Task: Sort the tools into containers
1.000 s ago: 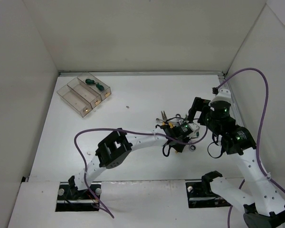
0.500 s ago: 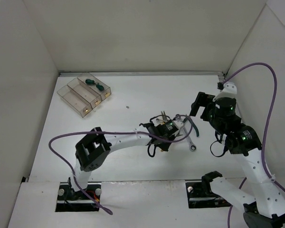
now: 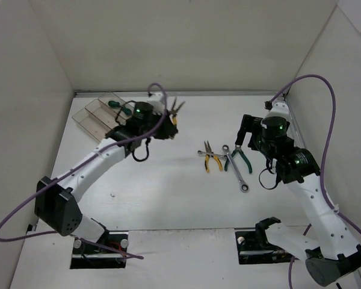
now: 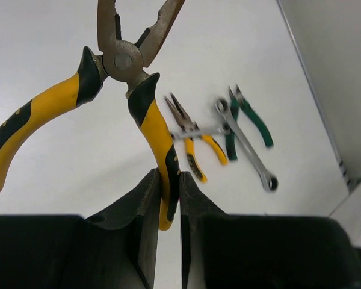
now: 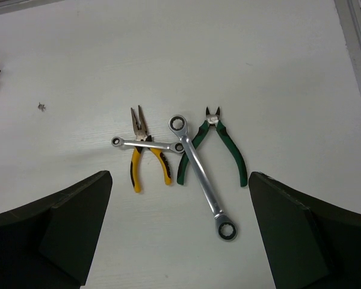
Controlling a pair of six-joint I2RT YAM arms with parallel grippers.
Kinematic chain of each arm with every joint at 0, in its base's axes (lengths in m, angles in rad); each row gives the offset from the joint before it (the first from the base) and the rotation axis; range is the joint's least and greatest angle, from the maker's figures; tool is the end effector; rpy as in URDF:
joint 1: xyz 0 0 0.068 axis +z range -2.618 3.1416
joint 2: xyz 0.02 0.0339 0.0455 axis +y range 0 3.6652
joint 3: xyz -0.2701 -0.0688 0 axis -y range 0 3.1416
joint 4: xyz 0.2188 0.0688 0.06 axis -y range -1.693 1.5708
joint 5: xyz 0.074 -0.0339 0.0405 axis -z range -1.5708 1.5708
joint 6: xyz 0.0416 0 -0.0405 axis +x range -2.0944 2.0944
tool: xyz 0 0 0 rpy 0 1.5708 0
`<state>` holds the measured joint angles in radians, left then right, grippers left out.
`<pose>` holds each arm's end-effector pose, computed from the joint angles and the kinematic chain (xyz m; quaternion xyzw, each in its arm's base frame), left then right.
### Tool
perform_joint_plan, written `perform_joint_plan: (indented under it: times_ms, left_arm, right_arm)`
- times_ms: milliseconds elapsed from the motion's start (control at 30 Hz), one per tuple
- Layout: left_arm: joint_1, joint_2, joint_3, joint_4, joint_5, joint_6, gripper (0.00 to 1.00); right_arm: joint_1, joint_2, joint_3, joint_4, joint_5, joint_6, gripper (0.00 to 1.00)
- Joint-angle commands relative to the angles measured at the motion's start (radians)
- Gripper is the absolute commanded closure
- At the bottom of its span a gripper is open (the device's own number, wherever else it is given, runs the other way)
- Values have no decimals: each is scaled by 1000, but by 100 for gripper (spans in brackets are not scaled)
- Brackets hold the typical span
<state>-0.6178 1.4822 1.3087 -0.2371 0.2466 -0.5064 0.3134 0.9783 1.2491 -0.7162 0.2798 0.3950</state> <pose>0.2605 -0.1976 0.3582 0.1135 0.8250 -0.3769 0.4054 0.1622 0.0405 0.4048 0.1085 0.8338 0.0726 0.5364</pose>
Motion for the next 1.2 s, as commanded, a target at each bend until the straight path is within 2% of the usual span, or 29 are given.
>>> perform_joint_plan:
  times_ms: [0,233,367,500,600,833,1033,1167]
  left_arm:
    - [162,-45,12,192,147,-113,100]
    - [508,45,18,383,229,-314,100]
    - [631,124,12,513,256,-441,100]
    - [710,240,61,614,310,-546,100]
    - [740,309,54,737,332,-673,100]
    - [759,412,69,771,283,-725,100]
    - [777,434,24,799,249,-747,89]
    - [788,432,-8,791,223,-751,89]
  right_arm:
    - [-4,8,-11,54,-17,15,3]
    - [-4,-7,-63,55,-27,19,3]
    - [-8,-21,-89,54,-33,30,3]
    - [-4,-32,-112,54,-42,38,3]
    - [-8,-32,-117,54,-42,39,3]
    - [-11,-17,-111,55,-37,39,3]
    - [-8,-9,-109,54,-33,45,2]
    - [-10,-7,-112,54,-31,47,2]
